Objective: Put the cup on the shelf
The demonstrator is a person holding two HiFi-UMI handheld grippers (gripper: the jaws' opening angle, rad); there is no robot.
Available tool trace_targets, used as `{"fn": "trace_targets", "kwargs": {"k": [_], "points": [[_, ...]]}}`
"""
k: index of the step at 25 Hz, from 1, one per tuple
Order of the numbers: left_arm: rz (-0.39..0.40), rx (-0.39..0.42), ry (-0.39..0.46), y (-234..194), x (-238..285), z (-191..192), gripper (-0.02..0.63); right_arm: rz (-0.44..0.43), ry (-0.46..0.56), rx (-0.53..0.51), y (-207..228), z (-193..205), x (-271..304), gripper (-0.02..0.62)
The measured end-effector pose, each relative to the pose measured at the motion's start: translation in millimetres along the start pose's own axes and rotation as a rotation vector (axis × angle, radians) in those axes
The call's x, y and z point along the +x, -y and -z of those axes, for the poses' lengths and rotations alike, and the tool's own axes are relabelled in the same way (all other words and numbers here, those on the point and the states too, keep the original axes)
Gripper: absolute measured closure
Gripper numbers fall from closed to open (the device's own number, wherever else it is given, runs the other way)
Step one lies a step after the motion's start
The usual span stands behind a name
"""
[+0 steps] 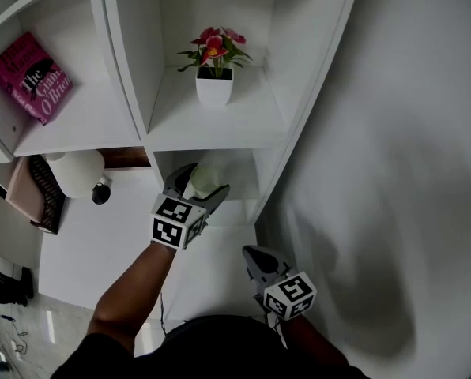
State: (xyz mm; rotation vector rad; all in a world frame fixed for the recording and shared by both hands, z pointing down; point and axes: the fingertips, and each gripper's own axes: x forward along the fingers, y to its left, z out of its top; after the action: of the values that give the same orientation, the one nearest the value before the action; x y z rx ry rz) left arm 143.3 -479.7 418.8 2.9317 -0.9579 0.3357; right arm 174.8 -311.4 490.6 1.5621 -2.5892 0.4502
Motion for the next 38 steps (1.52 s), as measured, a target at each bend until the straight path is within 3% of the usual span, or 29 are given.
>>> {"fn": "trace_targets", "kwargs": {"k": [10, 18, 29, 38], "points": [[-0.056, -0.014, -0.035, -43.9, 65.9, -11.0, 0.222, 0.005, -0.027, 0.033, 12.2, 7.1, 3.9, 0.591], [-0.076, -0.018, -0.095, -61.8, 105.2, 4.7, 0.222, 0.015, -0.053, 0.062, 25.7, 15.9, 4.3, 0.591], [-0.083, -0.021, -0.146, -71.0, 119.8, 20.5, 0.222, 0.008, -0.066, 0.087, 36.3, 19.1, 10.9, 0.591], [-0.088, 0.019, -0.113, -65.9, 109.7, 9.8, 0.219, 0.004, -0.062, 0.077, 39.0, 17.6, 10.3, 0.591]]}}
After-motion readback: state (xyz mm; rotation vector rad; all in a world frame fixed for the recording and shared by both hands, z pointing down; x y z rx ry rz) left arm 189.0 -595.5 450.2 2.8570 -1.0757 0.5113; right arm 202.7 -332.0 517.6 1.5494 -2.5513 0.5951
